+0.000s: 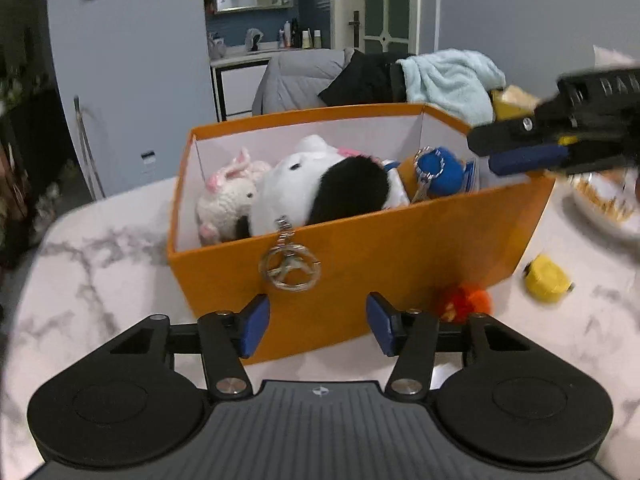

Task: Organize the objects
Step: 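Open both tools to release the plush and lotion tube, then withdraw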

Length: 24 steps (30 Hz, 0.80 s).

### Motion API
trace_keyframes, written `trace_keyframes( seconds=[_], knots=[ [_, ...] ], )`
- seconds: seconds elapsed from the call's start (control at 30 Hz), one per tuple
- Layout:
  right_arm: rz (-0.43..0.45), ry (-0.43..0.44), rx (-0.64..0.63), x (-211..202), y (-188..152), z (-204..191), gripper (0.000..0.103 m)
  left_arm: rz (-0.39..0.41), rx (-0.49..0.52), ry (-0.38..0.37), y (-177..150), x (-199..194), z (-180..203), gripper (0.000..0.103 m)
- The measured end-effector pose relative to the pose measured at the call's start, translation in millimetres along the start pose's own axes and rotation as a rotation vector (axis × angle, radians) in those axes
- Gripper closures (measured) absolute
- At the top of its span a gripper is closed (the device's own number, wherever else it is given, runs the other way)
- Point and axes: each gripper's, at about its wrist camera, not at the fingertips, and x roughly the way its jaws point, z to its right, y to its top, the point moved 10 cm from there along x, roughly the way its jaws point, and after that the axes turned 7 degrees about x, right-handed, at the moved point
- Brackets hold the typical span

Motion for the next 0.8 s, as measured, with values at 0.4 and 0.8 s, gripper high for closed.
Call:
trace_keyframes(
  seconds=[0.4,0.8],
  knots=[
    [0.015,0.009,0.057,-10,5,12,0.054,0.322,-0.008,0.142,44,-55,-14,0.054],
    [0.024,-0.047,0.003,-17,3,27,0.051,0.293,0.02,0.078,34,-60,-15,0.054]
  ],
)
